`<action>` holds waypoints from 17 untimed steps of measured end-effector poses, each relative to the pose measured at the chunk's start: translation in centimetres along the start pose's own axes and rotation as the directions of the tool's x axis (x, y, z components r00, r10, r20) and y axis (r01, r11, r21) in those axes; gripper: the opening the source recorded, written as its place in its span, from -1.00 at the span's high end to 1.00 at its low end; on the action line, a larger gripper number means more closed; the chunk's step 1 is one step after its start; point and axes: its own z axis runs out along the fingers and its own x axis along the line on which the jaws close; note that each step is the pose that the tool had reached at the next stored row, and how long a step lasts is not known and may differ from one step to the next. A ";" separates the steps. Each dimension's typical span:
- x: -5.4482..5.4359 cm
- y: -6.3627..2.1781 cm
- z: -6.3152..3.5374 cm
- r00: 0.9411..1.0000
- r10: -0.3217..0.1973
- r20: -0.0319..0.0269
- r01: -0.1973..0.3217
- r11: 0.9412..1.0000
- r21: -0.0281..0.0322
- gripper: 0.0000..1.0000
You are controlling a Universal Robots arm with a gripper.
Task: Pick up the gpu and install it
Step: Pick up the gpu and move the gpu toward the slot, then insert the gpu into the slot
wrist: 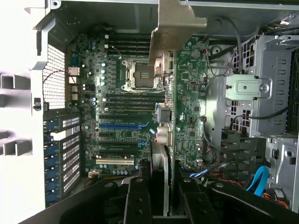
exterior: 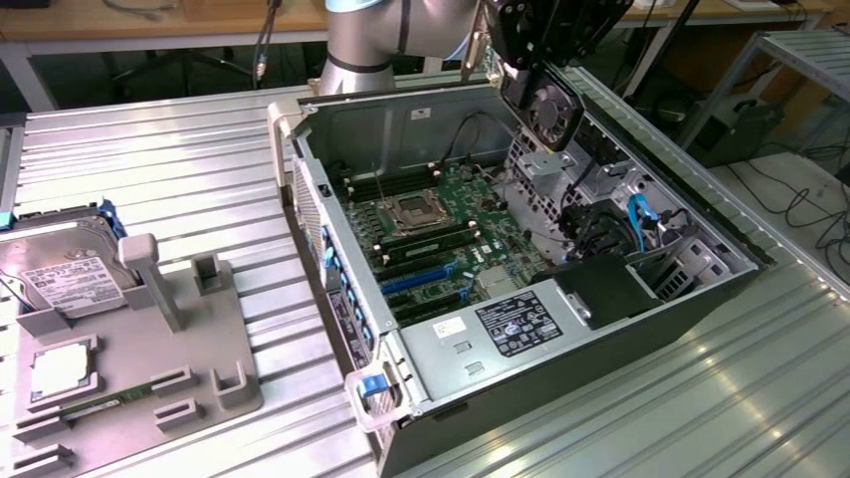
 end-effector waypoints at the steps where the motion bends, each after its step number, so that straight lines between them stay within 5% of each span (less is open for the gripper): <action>1: 0.0 0.00 0.00 1.000 0.000 0.000 0.000 1.000 0.000 0.44; 17: 0.0 -0.01 0.00 0.999 -0.041 0.000 0.041 0.999 -0.001 0.44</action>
